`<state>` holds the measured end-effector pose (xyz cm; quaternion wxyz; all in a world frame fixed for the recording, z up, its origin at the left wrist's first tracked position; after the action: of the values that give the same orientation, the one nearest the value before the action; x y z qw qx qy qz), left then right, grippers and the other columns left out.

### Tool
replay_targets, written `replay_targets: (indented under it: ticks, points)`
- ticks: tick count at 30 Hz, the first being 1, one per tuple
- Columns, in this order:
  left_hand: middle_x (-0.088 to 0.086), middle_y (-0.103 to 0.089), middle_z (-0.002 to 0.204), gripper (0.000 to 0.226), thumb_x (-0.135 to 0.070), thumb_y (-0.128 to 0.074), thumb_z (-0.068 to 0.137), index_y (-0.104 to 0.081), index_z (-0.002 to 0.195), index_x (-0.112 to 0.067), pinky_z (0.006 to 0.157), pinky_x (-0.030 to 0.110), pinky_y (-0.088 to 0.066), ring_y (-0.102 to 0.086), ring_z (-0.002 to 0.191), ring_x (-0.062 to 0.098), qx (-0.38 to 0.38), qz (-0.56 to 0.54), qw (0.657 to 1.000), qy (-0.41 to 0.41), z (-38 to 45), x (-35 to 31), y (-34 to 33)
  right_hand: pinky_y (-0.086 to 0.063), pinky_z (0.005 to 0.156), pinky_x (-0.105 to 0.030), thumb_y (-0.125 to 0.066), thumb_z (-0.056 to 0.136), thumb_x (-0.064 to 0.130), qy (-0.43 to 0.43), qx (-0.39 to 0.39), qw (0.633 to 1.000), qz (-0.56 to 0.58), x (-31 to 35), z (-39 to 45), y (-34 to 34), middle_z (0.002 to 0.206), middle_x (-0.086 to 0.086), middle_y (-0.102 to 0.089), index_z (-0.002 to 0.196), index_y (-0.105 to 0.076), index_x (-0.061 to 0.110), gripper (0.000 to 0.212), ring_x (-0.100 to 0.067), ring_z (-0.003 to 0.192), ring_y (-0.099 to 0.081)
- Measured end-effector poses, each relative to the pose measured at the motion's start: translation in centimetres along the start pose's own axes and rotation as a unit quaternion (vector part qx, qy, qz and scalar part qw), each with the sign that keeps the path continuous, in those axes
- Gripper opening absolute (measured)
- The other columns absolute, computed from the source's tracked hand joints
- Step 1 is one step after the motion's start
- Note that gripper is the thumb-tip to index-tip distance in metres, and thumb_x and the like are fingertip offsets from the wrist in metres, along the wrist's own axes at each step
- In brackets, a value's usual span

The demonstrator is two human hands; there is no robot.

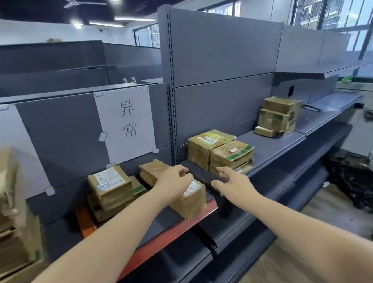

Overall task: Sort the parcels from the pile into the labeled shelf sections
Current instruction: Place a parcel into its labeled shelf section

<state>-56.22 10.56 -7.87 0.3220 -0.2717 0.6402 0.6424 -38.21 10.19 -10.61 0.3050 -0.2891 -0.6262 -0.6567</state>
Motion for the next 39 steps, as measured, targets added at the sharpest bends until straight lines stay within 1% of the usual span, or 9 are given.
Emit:
replay_targets:
  ticks: [4,7,12,18,28,31,35,37,39]
  points:
    - [-0.003,-0.059,0.117,0.034,-0.022,-0.051,0.095,-0.057,0.127,-0.014,0.088,0.025,-0.041,-0.052,0.104,0.014,0.006,-0.002,1.000,-0.001,2.1,-2.8,-4.0,-0.036,0.097,-0.023,-0.060,0.092,0.035,0.006,0.002,1.000,0.001,-3.0,1.4,3.6,0.144,0.000,-0.049,0.146,-0.042,0.024,0.058,-0.017,0.128,-0.048]
    - [0.001,-0.060,0.126,0.036,-0.026,-0.052,0.093,-0.058,0.127,-0.016,0.094,0.028,-0.042,-0.055,0.112,0.018,0.012,0.009,1.000,-0.002,3.3,-4.8,-6.7,-0.036,0.092,-0.022,-0.061,0.091,0.034,0.008,-0.005,1.000,0.003,-4.9,2.2,6.1,0.141,0.001,-0.052,0.144,-0.043,0.023,0.058,-0.016,0.125,-0.050]
    - [0.001,-0.058,0.128,0.036,-0.029,-0.051,0.094,-0.056,0.127,-0.017,0.081,0.024,-0.038,-0.051,0.099,0.015,0.037,0.030,0.999,-0.006,5.4,-7.7,-10.3,-0.040,0.086,-0.024,-0.058,0.090,0.041,-0.006,-0.014,1.000,-0.012,-7.8,3.7,9.4,0.139,0.002,-0.053,0.145,-0.042,0.026,0.059,-0.015,0.112,-0.054]
    - [0.003,-0.051,0.138,0.045,-0.031,-0.048,0.096,-0.049,0.138,-0.015,0.086,0.025,-0.037,-0.050,0.118,0.020,0.074,0.052,0.996,0.000,8.2,-9.1,-13.9,-0.042,0.081,-0.023,-0.057,0.091,0.039,-0.031,-0.010,0.999,-0.006,-10.8,4.7,11.4,0.131,0.000,-0.059,0.145,-0.041,0.028,0.057,-0.011,0.092,-0.051]
    - [0.005,-0.051,0.139,0.047,-0.029,-0.051,0.095,-0.047,0.139,-0.012,0.091,0.025,-0.036,-0.049,0.122,0.021,0.112,0.031,0.993,-0.010,16.0,-10.8,-19.1,-0.041,0.088,-0.023,-0.055,0.093,0.039,-0.078,-0.029,0.996,-0.032,-16.3,10.7,14.8,0.145,0.001,-0.047,0.148,-0.035,0.030,0.059,-0.019,0.121,-0.053]
    - [0.004,-0.054,0.134,0.044,-0.027,-0.051,0.095,-0.048,0.137,-0.013,0.090,0.027,-0.038,-0.051,0.118,0.022,0.118,0.029,0.992,-0.020,19.2,-11.9,-19.9,-0.042,0.084,-0.023,-0.055,0.094,0.038,-0.084,-0.039,0.995,-0.034,-17.2,13.4,16.2,0.146,0.001,-0.046,0.149,-0.034,0.028,0.060,-0.017,0.112,-0.055]
    - [0.007,-0.062,0.116,0.017,-0.022,-0.050,0.094,-0.056,0.108,-0.017,0.090,0.034,-0.044,-0.055,0.100,0.020,0.124,0.015,0.991,-0.044,23.5,-13.5,-21.0,-0.039,0.080,-0.021,-0.054,0.093,0.037,-0.090,-0.061,0.993,-0.043,-18.1,16.8,18.3,0.147,-0.001,-0.046,0.149,-0.034,0.027,0.060,-0.013,0.102,-0.055]
    - [0.007,-0.061,0.120,0.027,-0.024,-0.049,0.094,-0.058,0.117,-0.014,0.091,0.034,-0.044,-0.055,0.104,0.021,0.129,0.026,0.989,-0.062,25.4,-14.3,-21.7,-0.041,0.076,-0.020,-0.054,0.093,0.037,-0.095,-0.072,0.992,-0.042,-18.6,18.2,19.2,0.149,0.000,-0.044,0.149,-0.033,0.027,0.061,-0.006,0.085,-0.052]
    - [0.006,-0.058,0.129,0.040,-0.028,-0.049,0.095,-0.053,0.131,-0.013,0.091,0.030,-0.041,-0.054,0.113,0.022,0.136,0.032,0.988,-0.068,27.0,-15.1,-22.5,-0.043,0.077,-0.022,-0.054,0.093,0.038,-0.103,-0.081,0.990,-0.041,-19.4,19.4,19.9,0.149,0.001,-0.043,0.149,-0.033,0.029,0.061,-0.008,0.086,-0.053]
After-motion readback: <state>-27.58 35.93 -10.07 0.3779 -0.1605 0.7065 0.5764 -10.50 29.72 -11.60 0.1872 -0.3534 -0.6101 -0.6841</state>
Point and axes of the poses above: each hand's wrist, its own z-axis towards the middle knuckle, its own y-axis out of the back of the hand, x = y × z, the point moved 5 cm from there along z, towards the middle knuckle
